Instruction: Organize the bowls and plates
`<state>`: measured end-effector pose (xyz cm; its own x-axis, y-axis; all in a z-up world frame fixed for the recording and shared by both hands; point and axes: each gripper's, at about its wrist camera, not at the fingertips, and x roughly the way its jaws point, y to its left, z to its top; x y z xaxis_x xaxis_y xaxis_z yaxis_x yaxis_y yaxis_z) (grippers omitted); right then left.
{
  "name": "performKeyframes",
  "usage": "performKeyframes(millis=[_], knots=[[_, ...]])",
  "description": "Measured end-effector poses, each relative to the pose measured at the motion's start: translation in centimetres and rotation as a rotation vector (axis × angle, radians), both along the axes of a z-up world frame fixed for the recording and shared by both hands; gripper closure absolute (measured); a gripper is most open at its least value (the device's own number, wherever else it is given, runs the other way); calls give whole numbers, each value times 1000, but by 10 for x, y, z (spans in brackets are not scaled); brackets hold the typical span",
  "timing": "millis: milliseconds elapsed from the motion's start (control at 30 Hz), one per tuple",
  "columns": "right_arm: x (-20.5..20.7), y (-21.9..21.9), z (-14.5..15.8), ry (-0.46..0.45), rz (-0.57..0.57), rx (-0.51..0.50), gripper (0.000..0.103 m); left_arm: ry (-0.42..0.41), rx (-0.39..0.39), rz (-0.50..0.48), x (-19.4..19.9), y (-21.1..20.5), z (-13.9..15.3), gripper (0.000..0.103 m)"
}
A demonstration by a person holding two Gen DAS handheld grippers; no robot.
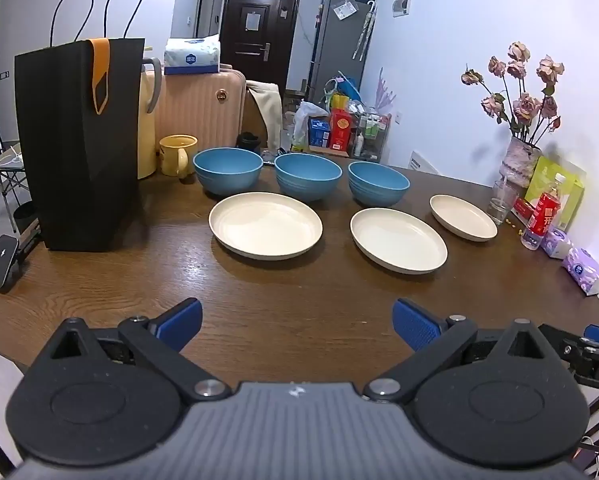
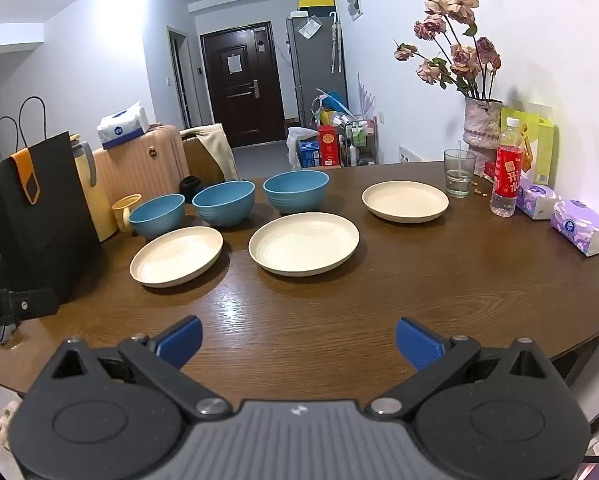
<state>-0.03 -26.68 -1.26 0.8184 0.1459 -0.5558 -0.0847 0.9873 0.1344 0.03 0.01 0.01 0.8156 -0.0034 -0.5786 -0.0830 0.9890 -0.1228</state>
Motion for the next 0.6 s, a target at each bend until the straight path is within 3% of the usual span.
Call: performKeyframes(millis=[600], knots=[[-1,5,-1,-3,-2,-8,0,-2,-17,-9,-8,5,-3,0]])
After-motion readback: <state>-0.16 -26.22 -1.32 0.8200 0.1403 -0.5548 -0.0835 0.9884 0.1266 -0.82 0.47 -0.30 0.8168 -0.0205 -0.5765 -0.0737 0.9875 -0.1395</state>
